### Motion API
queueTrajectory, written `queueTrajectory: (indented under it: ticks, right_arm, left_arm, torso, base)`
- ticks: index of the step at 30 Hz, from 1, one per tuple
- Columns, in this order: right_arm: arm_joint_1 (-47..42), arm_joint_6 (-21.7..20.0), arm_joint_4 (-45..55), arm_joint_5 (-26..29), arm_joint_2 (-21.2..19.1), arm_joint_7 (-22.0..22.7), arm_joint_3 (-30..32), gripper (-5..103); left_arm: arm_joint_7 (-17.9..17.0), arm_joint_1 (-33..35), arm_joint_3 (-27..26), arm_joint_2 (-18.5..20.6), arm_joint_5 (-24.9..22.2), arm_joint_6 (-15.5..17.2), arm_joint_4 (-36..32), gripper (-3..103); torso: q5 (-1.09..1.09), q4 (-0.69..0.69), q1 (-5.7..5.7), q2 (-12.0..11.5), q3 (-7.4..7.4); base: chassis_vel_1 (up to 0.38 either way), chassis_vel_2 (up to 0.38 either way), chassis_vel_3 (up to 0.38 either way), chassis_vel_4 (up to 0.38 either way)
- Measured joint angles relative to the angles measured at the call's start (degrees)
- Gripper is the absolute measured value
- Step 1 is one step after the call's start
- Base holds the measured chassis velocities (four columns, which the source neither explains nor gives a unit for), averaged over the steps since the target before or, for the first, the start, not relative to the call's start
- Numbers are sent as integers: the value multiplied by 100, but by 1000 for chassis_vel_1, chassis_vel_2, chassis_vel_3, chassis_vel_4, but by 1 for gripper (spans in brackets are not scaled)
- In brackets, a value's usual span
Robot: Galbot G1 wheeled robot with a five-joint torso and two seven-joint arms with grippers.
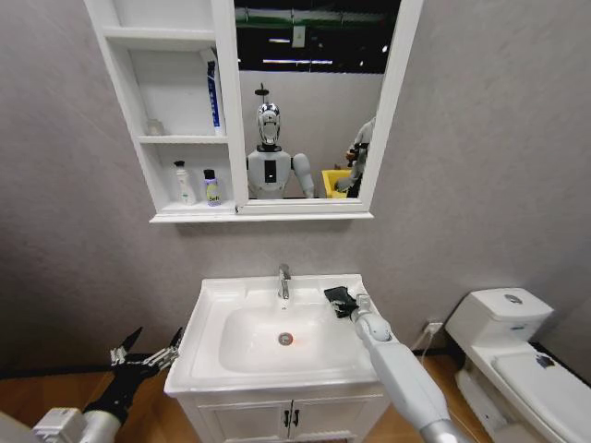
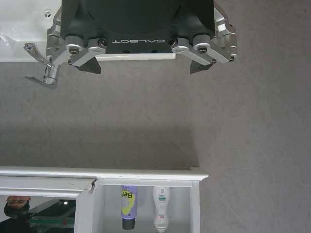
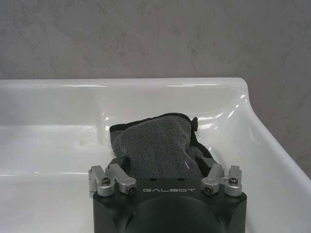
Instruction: Move facial cleanser and shampoo from washbasin to cabinet, then wipe washbasin with towel.
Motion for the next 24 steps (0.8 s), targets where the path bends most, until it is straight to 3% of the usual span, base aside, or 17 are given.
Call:
queueTrajectory:
  ticks: [12,14,15,16,18,24]
  right_arm:
    - [-21,5,13,58,-42,-28,3,34]
    - [-30,-1,34,84,-50,-29,9,34]
    - [-48,-27,88,123,-64,-30,17,23]
    - [-48,-27,88,123,-64,-30,17,23]
    - [-77,-53,175,121,-87,-32,22,13]
    - [-251,-220,829,237,-172,37,18,6]
  left_arm:
    - [0,0,0,0,0,0,0,100]
    - [0,0,0,0,0,0,0,100]
    - [0,0,0,0,0,0,0,100]
    - [0,0,0,0,0,0,0,100]
    - [0,0,0,0,0,0,0,100]
    - [1,0,0,0,0,-1,0,100]
  torso:
    - [0,0,0,1,0]
    - [0,0,0,1,0]
    - [0,-1,0,1,0]
    - [0,-1,0,1,0]
    - [0,0,0,1,0]
    - [-1,-1,1,1,0]
  base:
    - [0,0,0,0]
    - [0,0,0,0]
    - [0,0,0,0]
    - [0,0,0,0]
    - [0,0,0,0]
    - [0,0,0,0]
